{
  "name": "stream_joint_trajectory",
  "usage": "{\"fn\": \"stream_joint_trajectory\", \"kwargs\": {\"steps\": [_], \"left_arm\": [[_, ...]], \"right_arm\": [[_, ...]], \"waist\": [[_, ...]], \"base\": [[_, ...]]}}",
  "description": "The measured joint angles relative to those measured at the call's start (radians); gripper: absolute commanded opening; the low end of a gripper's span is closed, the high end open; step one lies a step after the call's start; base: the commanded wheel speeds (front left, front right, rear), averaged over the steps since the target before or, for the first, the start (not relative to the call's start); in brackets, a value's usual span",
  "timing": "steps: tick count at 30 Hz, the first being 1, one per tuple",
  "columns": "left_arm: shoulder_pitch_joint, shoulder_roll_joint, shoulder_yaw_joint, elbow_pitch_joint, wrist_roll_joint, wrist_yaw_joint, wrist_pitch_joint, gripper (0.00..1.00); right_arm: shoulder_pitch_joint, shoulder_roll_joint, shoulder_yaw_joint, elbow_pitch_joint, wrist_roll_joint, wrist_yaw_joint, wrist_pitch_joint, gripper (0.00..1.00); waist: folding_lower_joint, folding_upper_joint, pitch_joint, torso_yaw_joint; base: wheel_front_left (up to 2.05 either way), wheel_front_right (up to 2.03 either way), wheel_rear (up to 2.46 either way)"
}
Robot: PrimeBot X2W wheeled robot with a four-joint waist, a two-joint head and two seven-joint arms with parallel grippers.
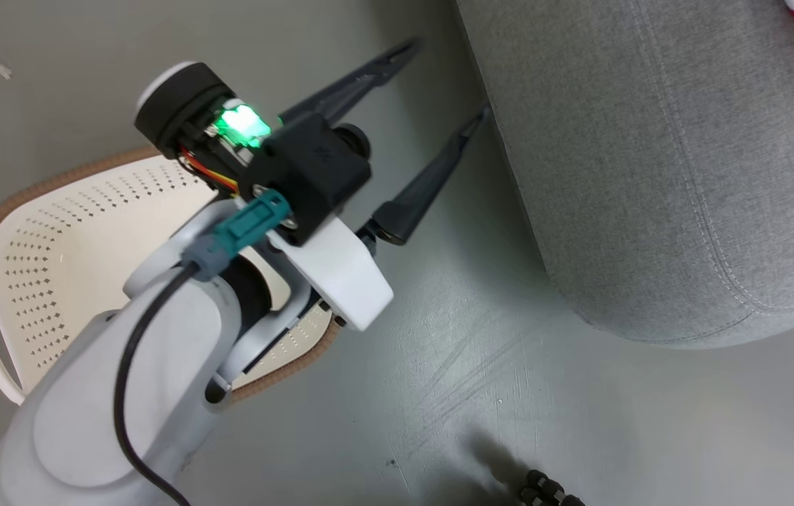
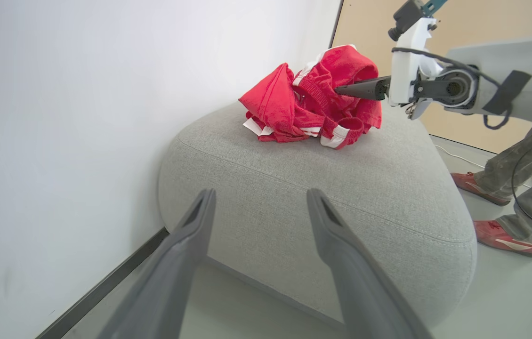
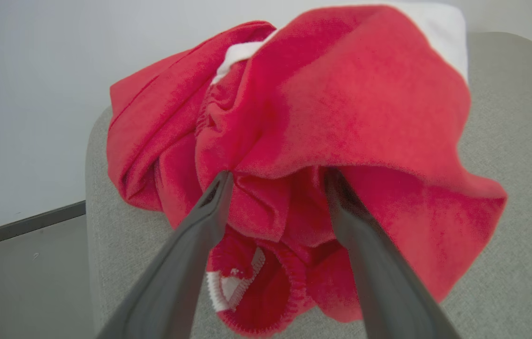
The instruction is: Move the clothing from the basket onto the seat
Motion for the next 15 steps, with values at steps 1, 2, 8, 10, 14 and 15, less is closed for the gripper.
{"fn": "stream_joint_trajectory", "kwargs": {"steps": [1, 2, 8, 10, 14, 15], "left_arm": [[0.000, 0.002, 0.006, 0.003, 0.000, 0.000, -0.005, 1.00], [0.000, 0.003, 0.011, 0.005, 0.000, 0.002, -0.011, 1.00], [0.023, 0.004, 0.036, 0.016, 0.000, 0.018, -0.049, 1.00], [0.035, 0.004, 0.047, 0.018, 0.000, 0.023, -0.061, 1.00], [0.065, 0.006, 0.070, 0.028, -0.002, 0.045, -0.090, 1.00], [0.073, 0.007, 0.078, 0.029, -0.002, 0.050, -0.097, 1.00]], "right_arm": [[0.014, 0.003, 0.001, -0.006, -0.001, 0.000, 0.000, 1.00], [0.025, 0.006, 0.002, -0.015, -0.001, 0.000, -0.001, 1.00], [0.085, 0.031, 0.012, -0.076, -0.021, 0.000, -0.030, 1.00], [0.117, 0.043, 0.026, -0.092, -0.029, 0.000, -0.040, 1.00], [0.166, 0.079, 0.059, -0.129, -0.029, 0.000, -0.058, 1.00], [0.176, 0.088, 0.068, -0.141, -0.030, 0.000, -0.065, 1.00]], "waist": [[0.0000, 0.0000, -0.005, 0.000], [0.0000, 0.0000, -0.011, 0.000], [0.0000, 0.0000, -0.046, 0.006], [0.0000, 0.0000, -0.058, 0.009], [0.0000, 0.0000, -0.084, 0.019], [0.0000, 0.0000, -0.090, 0.022]], "base": [[0.00, 0.00, 0.00], [0.00, 0.00, 0.00], [0.00, 0.00, 0.00], [0.00, 0.00, 0.00], [0.00, 0.00, 0.00], [0.00, 0.00, 0.00]]}}
